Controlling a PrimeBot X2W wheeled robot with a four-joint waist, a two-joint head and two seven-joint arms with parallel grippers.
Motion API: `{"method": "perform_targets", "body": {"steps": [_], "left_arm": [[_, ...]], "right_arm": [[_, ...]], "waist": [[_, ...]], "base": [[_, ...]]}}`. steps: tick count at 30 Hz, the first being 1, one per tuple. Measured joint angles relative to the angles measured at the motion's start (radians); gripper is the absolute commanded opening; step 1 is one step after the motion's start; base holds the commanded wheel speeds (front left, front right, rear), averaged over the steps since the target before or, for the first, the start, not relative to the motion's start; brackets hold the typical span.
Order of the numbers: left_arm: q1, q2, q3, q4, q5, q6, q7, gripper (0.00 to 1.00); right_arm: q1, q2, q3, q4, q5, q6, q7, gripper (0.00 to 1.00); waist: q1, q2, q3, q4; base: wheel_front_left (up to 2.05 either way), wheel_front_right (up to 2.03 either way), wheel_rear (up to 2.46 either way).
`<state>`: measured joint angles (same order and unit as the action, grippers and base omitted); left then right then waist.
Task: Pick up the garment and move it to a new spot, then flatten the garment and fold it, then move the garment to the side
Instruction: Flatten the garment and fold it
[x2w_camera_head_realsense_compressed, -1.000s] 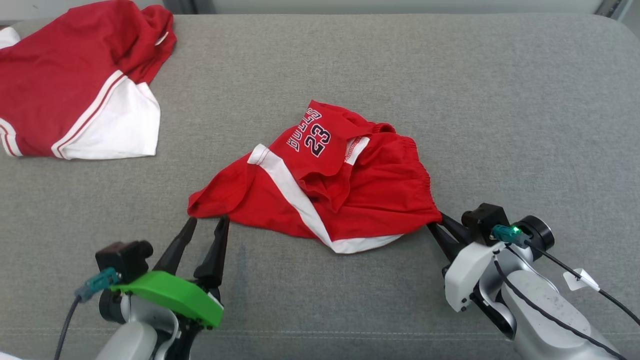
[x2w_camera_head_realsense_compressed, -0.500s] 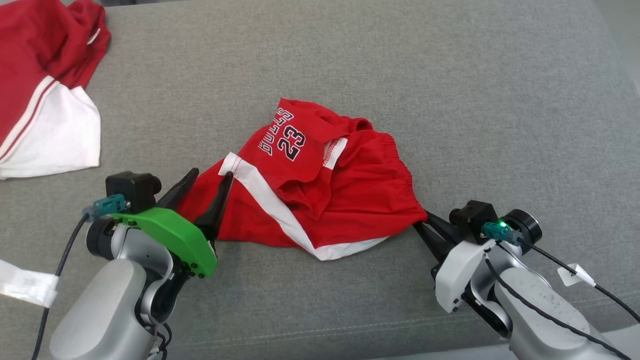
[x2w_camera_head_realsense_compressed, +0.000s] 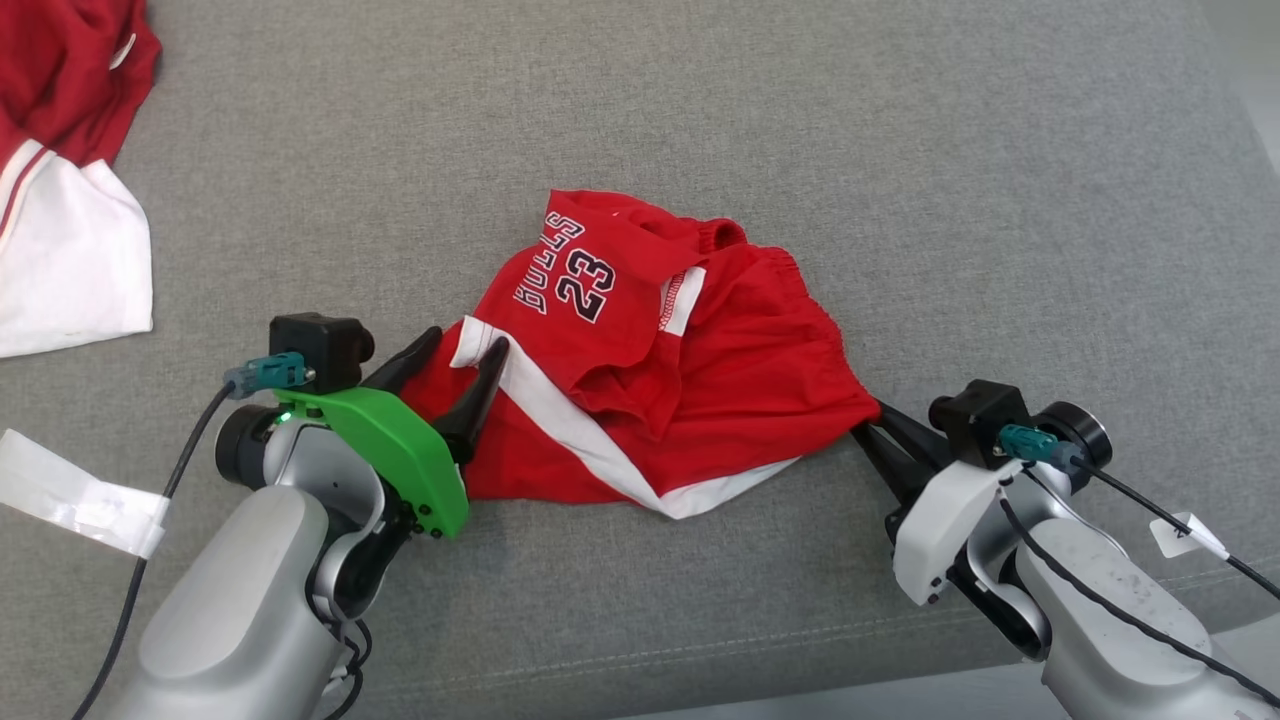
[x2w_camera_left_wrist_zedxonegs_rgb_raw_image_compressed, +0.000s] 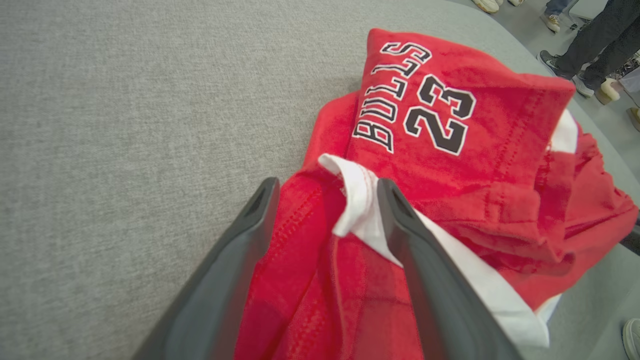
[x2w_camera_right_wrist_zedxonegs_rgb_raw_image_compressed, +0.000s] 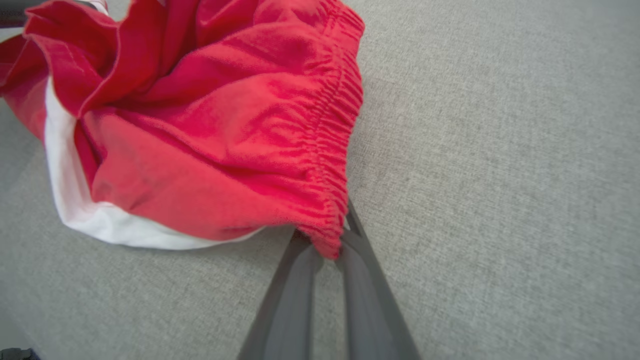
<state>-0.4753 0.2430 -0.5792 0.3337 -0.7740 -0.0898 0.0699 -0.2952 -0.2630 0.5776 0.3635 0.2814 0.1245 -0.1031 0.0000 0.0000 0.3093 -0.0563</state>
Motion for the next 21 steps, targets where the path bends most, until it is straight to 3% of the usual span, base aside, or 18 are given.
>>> {"method": "perform_targets", "body": {"steps": [21], "left_arm": [[-0.007,-0.049,-0.073,-0.03,-0.003,-0.024,0.0,1.0]], "right_arm": [[0.018,-0.022,0.005,-0.025,0.026,0.0,0.017,0.0]], "waist": [[0.0,0.0,-0.025,0.075]], "base": [[0.0,0.0,0.0]]}}
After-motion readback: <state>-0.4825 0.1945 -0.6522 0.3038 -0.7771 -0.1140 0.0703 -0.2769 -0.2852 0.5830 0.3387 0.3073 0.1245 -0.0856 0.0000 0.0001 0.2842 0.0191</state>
